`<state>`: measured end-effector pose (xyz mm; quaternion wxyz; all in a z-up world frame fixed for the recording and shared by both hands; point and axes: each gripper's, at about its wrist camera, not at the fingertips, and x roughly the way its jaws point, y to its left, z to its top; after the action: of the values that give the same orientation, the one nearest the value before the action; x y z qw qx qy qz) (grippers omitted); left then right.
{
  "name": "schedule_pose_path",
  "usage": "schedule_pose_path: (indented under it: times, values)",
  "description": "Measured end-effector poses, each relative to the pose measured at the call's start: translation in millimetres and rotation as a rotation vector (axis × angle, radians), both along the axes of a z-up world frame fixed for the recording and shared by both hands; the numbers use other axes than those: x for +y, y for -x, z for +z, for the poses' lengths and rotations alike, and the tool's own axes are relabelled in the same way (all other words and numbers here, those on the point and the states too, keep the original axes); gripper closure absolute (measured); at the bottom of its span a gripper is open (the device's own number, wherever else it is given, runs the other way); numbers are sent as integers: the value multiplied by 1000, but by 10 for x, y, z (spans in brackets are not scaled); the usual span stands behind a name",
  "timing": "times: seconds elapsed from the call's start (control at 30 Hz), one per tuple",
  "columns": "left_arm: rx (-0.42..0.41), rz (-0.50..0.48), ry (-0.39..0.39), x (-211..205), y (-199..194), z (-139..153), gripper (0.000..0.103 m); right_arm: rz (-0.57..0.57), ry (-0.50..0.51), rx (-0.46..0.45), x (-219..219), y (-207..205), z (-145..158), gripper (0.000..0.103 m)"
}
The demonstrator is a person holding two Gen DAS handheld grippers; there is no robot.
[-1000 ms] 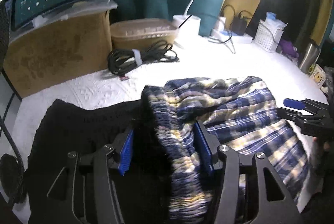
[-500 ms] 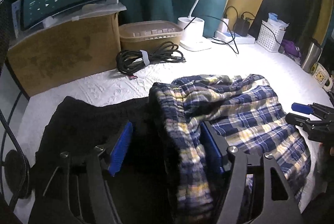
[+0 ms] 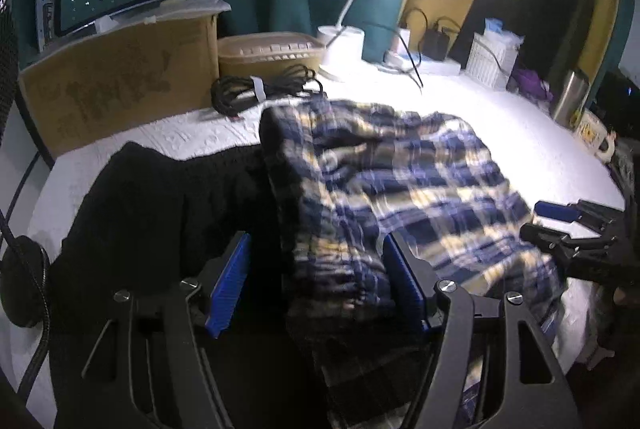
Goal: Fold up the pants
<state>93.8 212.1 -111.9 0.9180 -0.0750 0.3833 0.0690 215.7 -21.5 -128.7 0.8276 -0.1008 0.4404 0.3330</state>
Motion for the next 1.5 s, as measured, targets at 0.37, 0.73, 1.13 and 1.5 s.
schedule_pose_path:
  times: [0.37,0.73,1.13,1.5]
  values:
    - [25,4,-43,-37,96,-128,35,-10,30,-24,-151,187,-53,40]
    - [-17,-37,-10,-162,173,36,35,-15,20,-35,-224,331,59,40]
    - [42,-31,43,-16,143,-251,33,-17,53,-58,-308,315,-67,30]
    - [-48,26,-30,-204,379,27,33,-59,20,-61,-543,372,1,30]
